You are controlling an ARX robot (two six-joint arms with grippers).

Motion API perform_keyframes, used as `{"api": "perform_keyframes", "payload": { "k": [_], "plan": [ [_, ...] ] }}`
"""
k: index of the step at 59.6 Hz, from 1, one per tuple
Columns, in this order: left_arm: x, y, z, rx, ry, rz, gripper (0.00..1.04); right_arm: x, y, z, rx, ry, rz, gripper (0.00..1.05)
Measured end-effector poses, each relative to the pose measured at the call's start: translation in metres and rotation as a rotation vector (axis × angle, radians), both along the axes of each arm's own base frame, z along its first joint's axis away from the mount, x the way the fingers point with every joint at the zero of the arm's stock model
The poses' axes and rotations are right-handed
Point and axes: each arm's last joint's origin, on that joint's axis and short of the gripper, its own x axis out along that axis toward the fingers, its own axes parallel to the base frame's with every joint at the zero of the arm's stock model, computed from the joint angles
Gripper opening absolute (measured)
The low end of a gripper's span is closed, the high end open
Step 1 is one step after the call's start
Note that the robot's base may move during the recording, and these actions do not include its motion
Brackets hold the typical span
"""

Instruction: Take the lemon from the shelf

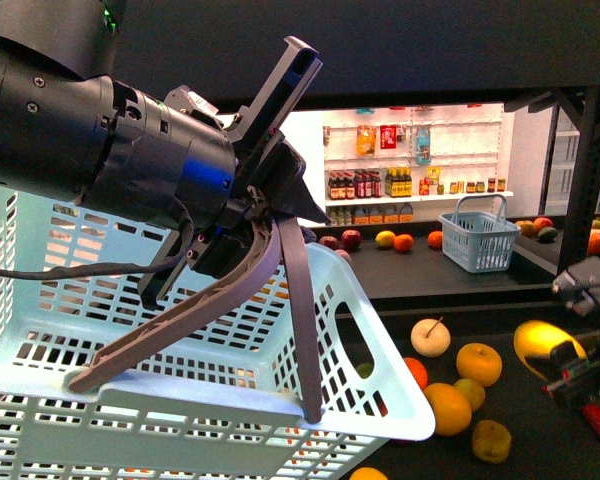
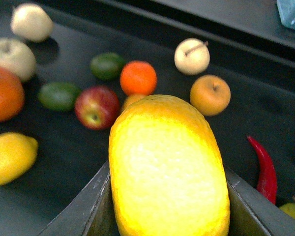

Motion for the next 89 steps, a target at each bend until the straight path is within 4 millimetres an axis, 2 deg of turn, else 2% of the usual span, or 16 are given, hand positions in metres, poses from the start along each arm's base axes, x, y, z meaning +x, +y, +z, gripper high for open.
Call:
{"api": "perform_keyframes", "payload": {
  "k": [5,10,14,17,18,23,30,44,49,54,60,67,76,83,85,89],
  "plan": [
    [0.0,0.0,0.0,-0.001,0.001,-0.002,0.14,-0.006,0.014,0.034,0.063,-0.031,0.035,0.5],
    [0.0,0.0,0.0,-0.001,0.001,-0.003,0.14,-0.013,0.037,0.071,0.141,-0.065,0.1,0.5],
    [0.0,0.0,0.0,-0.001,0.001,-0.002,0.14,-0.019,0.062,0.099,0.198,-0.091,0.15,0.5],
    [0.0,0.0,0.0,-0.001,0.0,-0.002,0.14,-0.023,0.077,0.11,0.223,-0.1,0.181,0.5],
    [0.0,0.0,0.0,-0.001,0.0,-0.002,0.14,-0.026,0.088,0.115,0.242,-0.101,0.204,0.5],
    [0.0,0.0,0.0,0.0,0.0,0.0,0.14,-0.033,0.114,0.119,0.263,-0.084,0.25,0.49],
    [0.0,0.0,0.0,0.0,0.0,0.0,0.14,-0.043,0.148,0.108,0.277,-0.031,0.299,0.49],
    [0.0,0.0,0.0,0.0,0.0,-0.001,0.14,-0.062,0.189,0.087,0.296,0.039,0.376,0.5],
    [0.0,0.0,0.0,0.0,0.001,0.0,0.14,-0.067,0.196,0.082,0.294,0.056,0.392,0.67],
    [0.0,0.0,0.0,0.0,0.0,-0.001,0.14,-0.065,0.191,0.084,0.314,0.036,0.374,0.84],
    [0.0,0.0,0.0,-0.002,0.004,0.002,0.14,-0.058,0.171,0.089,0.374,0.009,0.322,1.02],
    [0.0,0.0,0.0,0.001,0.002,0.001,0.14,-0.048,0.14,0.096,0.453,-0.009,0.22,1.02],
    [0.0,0.0,0.0,0.0,0.002,0.001,0.14,-0.04,0.085,0.1,0.556,-0.042,0.022,1.02],
    [0.0,0.0,0.0,0.0,0.003,0.0,0.14,-0.034,0.051,0.08,0.536,-0.053,-0.129,1.02],
    [0.0,0.0,-0.001,0.0,0.003,-0.001,0.14,-0.032,0.045,0.069,0.504,-0.042,-0.161,1.02],
    [0.0,0.0,-0.001,0.0,0.003,-0.003,0.14,-0.028,0.039,0.034,0.418,0.019,-0.215,1.02]
  ]
}}
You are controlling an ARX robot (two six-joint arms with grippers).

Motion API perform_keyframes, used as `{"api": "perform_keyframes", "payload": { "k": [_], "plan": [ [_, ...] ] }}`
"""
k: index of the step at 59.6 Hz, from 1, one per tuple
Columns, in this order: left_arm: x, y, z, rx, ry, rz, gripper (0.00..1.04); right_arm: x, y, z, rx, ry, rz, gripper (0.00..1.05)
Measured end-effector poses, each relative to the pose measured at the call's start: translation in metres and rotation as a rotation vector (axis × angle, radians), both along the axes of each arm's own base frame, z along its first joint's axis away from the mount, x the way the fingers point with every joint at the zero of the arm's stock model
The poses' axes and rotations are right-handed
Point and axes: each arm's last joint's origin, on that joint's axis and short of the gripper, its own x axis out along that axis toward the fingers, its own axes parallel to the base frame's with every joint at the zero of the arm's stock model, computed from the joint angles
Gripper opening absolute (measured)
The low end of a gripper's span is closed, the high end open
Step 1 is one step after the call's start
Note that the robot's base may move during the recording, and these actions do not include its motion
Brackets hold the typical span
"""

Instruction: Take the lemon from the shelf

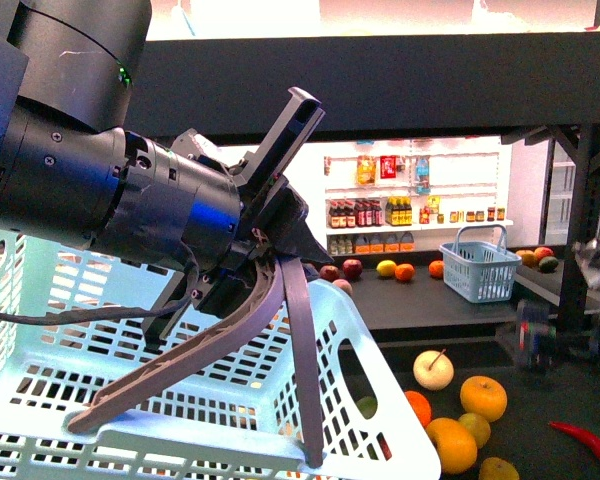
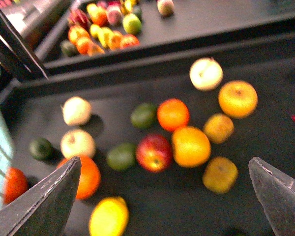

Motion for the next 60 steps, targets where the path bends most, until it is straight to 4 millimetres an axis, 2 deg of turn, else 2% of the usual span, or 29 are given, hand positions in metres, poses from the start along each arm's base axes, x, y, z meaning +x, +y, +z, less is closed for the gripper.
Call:
{"api": "perform_keyframes", "payload": {
  "k": [4,6,10,15,22,28,43,60],
  "plan": [
    [0.0,0.0,0.0,-0.001,0.001,0.0,0.14,0.001,-0.001,-0.036,-0.051,0.097,-0.016,1.02],
    [0.0,0.0,0.0,-0.002,0.002,0.001,0.14,-0.001,0.0,-0.06,-0.072,0.164,-0.019,1.02],
    [0.0,0.0,0.0,-0.001,0.002,0.002,0.14,-0.005,0.004,-0.092,-0.101,0.242,-0.008,1.02],
    [0.0,0.0,0.0,0.0,0.001,0.005,0.14,-0.011,0.016,-0.124,-0.135,0.313,0.047,1.02],
    [0.0,0.0,0.0,0.001,0.0,0.003,0.14,-0.013,0.038,-0.153,-0.177,0.386,0.127,1.02],
    [0.0,0.0,0.0,0.0,0.001,0.001,0.14,-0.004,0.052,-0.163,-0.193,0.414,0.15,1.02],
    [0.0,0.0,0.0,0.0,0.0,0.003,0.14,0.032,0.091,-0.17,-0.121,0.401,0.124,1.02],
    [0.0,0.0,0.0,0.0,0.0,0.001,0.14,0.052,0.139,-0.183,-0.07,0.384,0.136,1.02]
  ]
}}
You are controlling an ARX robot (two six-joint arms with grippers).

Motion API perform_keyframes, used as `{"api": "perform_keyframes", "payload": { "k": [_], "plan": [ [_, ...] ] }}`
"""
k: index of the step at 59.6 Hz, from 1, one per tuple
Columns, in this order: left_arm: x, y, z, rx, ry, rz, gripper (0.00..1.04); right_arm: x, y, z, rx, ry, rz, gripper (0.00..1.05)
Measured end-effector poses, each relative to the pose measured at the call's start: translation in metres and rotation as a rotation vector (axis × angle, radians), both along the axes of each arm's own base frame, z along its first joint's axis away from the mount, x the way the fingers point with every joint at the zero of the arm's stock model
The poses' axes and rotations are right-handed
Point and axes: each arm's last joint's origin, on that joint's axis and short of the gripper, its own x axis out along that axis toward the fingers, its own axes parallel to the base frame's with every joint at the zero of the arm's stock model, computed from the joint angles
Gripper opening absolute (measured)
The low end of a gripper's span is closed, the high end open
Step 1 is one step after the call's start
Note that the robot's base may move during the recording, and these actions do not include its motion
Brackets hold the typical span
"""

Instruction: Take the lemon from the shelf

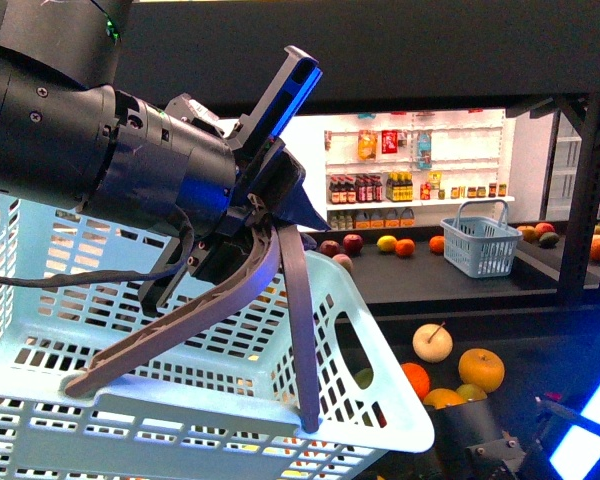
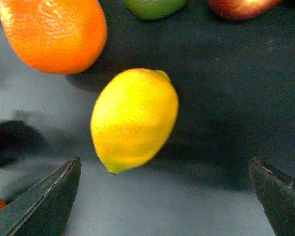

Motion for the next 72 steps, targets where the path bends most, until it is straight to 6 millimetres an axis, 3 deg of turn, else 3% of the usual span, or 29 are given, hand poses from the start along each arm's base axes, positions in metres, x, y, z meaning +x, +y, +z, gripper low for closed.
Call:
{"api": "perform_keyframes", "payload": {
  "k": [21,47,61,72],
  "plan": [
    [0.0,0.0,0.0,0.001,0.0,0.001,0.14,0.029,0.02,-0.02,-0.069,-0.006,-0.046,1.02],
    [0.0,0.0,0.0,0.001,0.0,0.002,0.14,0.05,0.034,-0.036,-0.092,0.007,-0.047,1.02],
    [0.0,0.0,0.0,0.001,0.0,0.001,0.14,0.051,0.031,-0.038,-0.104,0.003,-0.051,0.73],
    [0.0,0.0,0.0,0.0,0.0,0.002,0.14,0.052,0.021,-0.039,-0.108,0.003,-0.058,0.71]
  ]
}}
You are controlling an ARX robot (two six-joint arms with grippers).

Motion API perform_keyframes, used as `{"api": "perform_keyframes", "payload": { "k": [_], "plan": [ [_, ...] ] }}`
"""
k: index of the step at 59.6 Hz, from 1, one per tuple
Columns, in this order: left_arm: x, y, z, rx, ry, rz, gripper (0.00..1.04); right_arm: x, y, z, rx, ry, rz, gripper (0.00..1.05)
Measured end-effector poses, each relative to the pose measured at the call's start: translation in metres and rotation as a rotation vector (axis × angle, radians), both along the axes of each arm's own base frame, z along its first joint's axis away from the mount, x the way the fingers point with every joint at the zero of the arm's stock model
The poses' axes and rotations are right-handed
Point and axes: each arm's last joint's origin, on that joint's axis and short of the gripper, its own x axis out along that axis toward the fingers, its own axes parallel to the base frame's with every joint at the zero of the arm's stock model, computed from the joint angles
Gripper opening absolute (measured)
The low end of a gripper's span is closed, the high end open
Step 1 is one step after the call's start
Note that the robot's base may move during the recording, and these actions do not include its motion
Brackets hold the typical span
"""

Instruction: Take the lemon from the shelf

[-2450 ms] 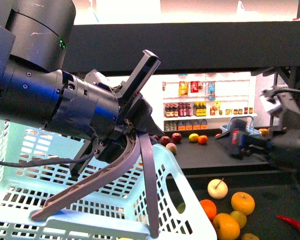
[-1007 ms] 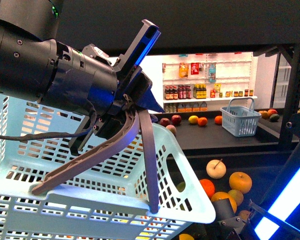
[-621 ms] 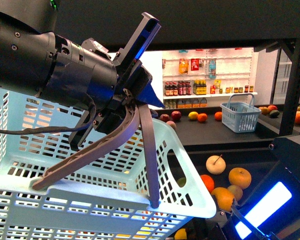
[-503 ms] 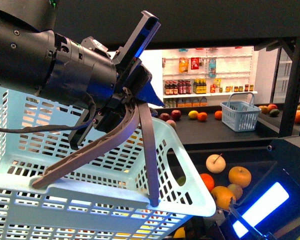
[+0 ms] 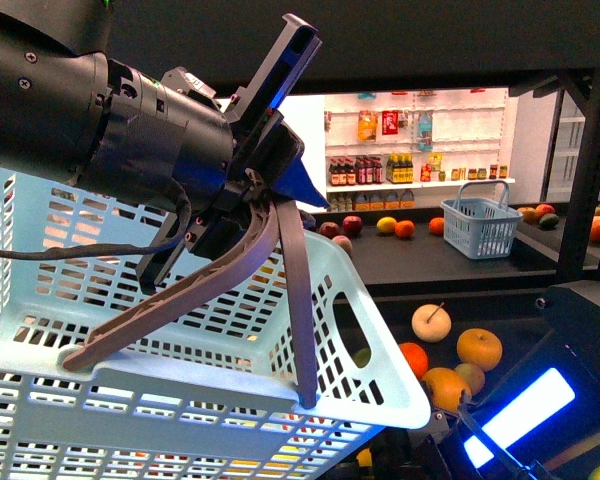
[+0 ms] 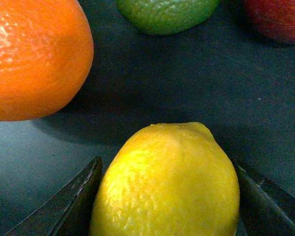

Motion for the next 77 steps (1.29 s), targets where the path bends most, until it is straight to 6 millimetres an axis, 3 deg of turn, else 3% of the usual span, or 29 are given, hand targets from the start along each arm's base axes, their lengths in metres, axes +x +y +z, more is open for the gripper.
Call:
{"api": "perform_keyframes", "payload": {
  "k": [12,20,29,35,38,42,48,52,57,64,77],
  "plan": [
    [0.0,0.0,0.0,0.0,0.0,0.0,0.14,-0.011,-0.032,0.01,-0.009,-0.001,-0.049,0.71],
    [0.0,0.0,0.0,0.0,0.0,0.0,0.14,-0.017,-0.072,0.037,-0.03,-0.042,-0.099,0.71],
    [0.0,0.0,0.0,0.0,0.0,0.0,0.14,-0.023,-0.123,0.096,-0.015,-0.161,-0.153,0.71],
    [0.0,0.0,0.0,0.0,0.0,0.0,0.14,-0.029,-0.146,0.149,0.025,-0.249,-0.177,0.71],
    [0.0,0.0,0.0,0.0,0.0,0.0,0.14,-0.036,-0.151,0.185,0.075,-0.305,-0.176,0.71],
    [0.0,0.0,0.0,0.0,0.0,-0.001,0.13,-0.048,-0.142,0.244,0.168,-0.375,-0.128,0.71],
    [0.0,0.0,0.0,0.0,0.0,-0.001,0.13,-0.061,-0.118,0.287,0.241,-0.429,-0.063,0.71],
    [0.0,0.0,0.0,0.0,0.0,0.0,0.13,-0.069,-0.097,0.304,0.282,-0.452,-0.011,0.71],
    [0.0,0.0,0.0,0.0,0.0,0.0,0.13,-0.077,-0.074,0.312,0.315,-0.454,0.037,0.71],
    [0.0,0.0,0.0,0.0,0.0,0.0,0.13,-0.087,-0.042,0.303,0.366,-0.402,0.087,0.71],
    [0.0,0.0,0.0,0.0,0.0,0.0,0.13,-0.102,-0.005,0.29,0.416,-0.336,0.14,0.71]
  ]
}}
